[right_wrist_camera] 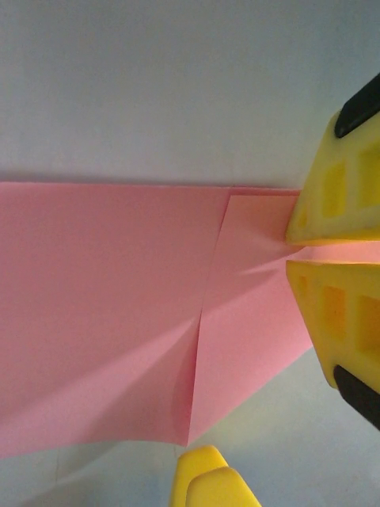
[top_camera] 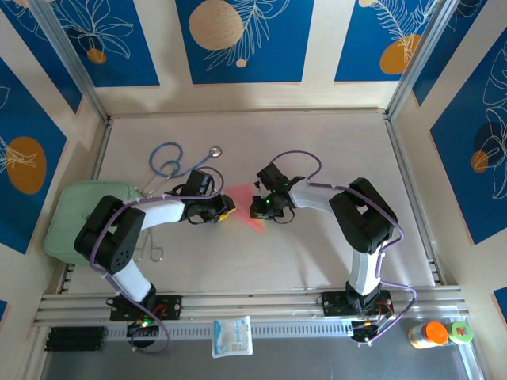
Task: Fold a paper plane with a square sheet of paper (pick it up from the middle)
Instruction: Fourth fold the wing at the center of the table.
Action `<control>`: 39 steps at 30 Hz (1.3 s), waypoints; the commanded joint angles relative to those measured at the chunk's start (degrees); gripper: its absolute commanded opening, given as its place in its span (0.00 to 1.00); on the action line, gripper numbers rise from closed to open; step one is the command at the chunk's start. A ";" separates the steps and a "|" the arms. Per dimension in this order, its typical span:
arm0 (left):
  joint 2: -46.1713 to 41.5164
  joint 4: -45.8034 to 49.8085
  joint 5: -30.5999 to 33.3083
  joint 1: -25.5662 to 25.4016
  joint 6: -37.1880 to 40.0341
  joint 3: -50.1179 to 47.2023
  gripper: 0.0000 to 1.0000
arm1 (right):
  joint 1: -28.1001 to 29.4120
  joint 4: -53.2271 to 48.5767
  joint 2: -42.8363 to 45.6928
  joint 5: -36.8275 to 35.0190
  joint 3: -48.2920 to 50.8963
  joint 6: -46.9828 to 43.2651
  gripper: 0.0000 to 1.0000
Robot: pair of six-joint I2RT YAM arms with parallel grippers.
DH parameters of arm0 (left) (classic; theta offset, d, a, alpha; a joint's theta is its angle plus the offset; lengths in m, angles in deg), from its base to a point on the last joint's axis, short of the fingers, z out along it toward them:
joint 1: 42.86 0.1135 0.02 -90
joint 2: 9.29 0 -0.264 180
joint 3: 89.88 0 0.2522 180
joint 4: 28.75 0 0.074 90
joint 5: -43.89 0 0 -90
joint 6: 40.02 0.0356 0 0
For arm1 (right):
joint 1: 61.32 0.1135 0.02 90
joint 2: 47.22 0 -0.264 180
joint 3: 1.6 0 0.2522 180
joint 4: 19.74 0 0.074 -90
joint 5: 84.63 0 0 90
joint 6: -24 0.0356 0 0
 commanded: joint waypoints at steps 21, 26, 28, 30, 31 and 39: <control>4.15 0.76 -4.17 0.21 2.15 4.35 0.29 | -1.52 -1.31 -2.07 0.36 0.01 1.33 0.15; 3.58 1.94 -4.62 0.43 3.54 4.88 0.29 | -1.83 -1.28 -2.09 0.63 0.19 1.32 0.14; 3.12 2.54 -4.18 0.47 4.22 4.75 0.29 | -1.84 -1.20 -2.15 0.80 0.26 1.28 0.15; 3.45 2.02 -5.04 0.59 4.47 4.80 0.29 | -1.96 -1.02 -2.16 0.93 0.32 0.95 0.15; 3.88 1.35 -5.75 0.60 4.29 4.93 0.29 | -1.97 -0.71 -2.07 1.29 0.43 0.57 0.14; 5.52 -2.56 -7.09 1.10 3.57 5.23 0.28 | -2.41 0.81 -1.48 2.65 1.33 -1.01 0.15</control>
